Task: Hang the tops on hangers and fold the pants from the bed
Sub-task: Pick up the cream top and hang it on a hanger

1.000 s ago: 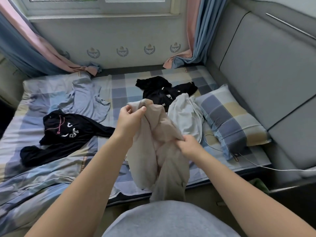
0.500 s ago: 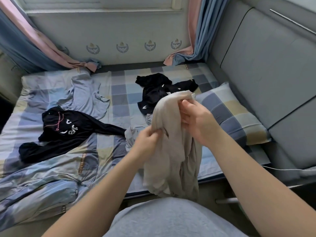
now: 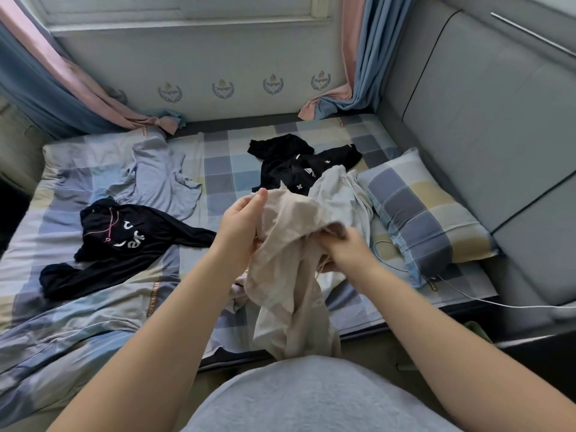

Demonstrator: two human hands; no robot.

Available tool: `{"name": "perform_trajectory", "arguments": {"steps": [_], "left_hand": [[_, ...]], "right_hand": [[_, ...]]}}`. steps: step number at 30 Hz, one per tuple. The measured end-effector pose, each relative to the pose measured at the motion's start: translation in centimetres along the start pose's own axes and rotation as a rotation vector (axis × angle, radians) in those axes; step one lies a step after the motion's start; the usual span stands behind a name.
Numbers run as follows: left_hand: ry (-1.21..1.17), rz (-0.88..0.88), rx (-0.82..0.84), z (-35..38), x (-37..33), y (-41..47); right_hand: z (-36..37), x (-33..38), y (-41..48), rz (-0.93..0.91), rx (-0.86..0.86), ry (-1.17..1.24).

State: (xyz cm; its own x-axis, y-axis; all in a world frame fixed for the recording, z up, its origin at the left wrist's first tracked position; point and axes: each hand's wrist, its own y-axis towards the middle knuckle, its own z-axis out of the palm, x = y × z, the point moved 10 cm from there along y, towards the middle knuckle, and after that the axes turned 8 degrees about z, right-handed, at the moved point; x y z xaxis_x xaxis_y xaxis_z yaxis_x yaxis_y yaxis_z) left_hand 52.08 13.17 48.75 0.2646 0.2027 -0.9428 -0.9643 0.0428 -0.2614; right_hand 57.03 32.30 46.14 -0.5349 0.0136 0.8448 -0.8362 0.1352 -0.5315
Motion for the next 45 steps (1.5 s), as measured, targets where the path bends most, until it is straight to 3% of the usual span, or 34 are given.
{"name": "perform_trajectory", "arguments": {"steps": [6,11,14,17,20,22,23,25,29,31,34,37,42,45], "left_hand": [[0.422,-0.020,0.208,1.7,3.1,-2.3],[0.761,0.257,0.124,3.3,3.0,-4.5],[0.698,0.261,0.095,3.5,3.4,-4.4],[0.831,0.265,-0.062,1.7,3.0,-3.5],[0.854,0.567,-0.289,-0.1,-0.4,-4.6],[0.735,0.772,-0.233,0.1,-1.7,-5.4],[0.663,0.788,-0.135,0.7,-1.6,-5.3],[0.523,0.692,0.011,1.7,-0.6,-4.5],[0.349,0.444,-0.042,1.1,1.9,-3.2],[0.311,0.357,0.091,2.1,3.1,-2.8],[0.403,0.299,0.288,4.0,4.2,-2.9],[0.493,0.330,0.379,5.1,4.6,-3.2],[0.760,0.264,0.302,3.0,4.9,-2.3],[0.966,0.200,0.133,0.3,4.0,-1.4]], "right_hand": [[-1.4,4.7,0.1,-0.007,-0.010,0.276],[1.2,7.2,-1.3,-0.049,0.169,0.387],[2.4,8.5,-2.3,-0.074,0.248,0.447],[2.5,9.1,-2.9,-0.064,0.253,0.492],[1.9,9.1,-3.1,-0.050,0.223,0.473],[1.3,8.8,-3.0,-0.037,0.188,0.434],[1.1,8.7,-3.0,-0.031,0.171,0.412],[1.0,8.4,-2.9,-0.024,0.167,0.359],[1.8,8.3,-3.3,-0.034,0.263,0.172],[2.0,8.2,-3.5,-0.029,0.309,0.140],[1.5,8.5,-3.1,-0.028,0.297,0.114],[-0.1,8.4,-2.0,0.001,0.188,0.160],[-3.0,7.0,0.0,0.031,-0.003,0.358],[-2.8,6.3,0.7,-0.055,0.002,0.213]]}}
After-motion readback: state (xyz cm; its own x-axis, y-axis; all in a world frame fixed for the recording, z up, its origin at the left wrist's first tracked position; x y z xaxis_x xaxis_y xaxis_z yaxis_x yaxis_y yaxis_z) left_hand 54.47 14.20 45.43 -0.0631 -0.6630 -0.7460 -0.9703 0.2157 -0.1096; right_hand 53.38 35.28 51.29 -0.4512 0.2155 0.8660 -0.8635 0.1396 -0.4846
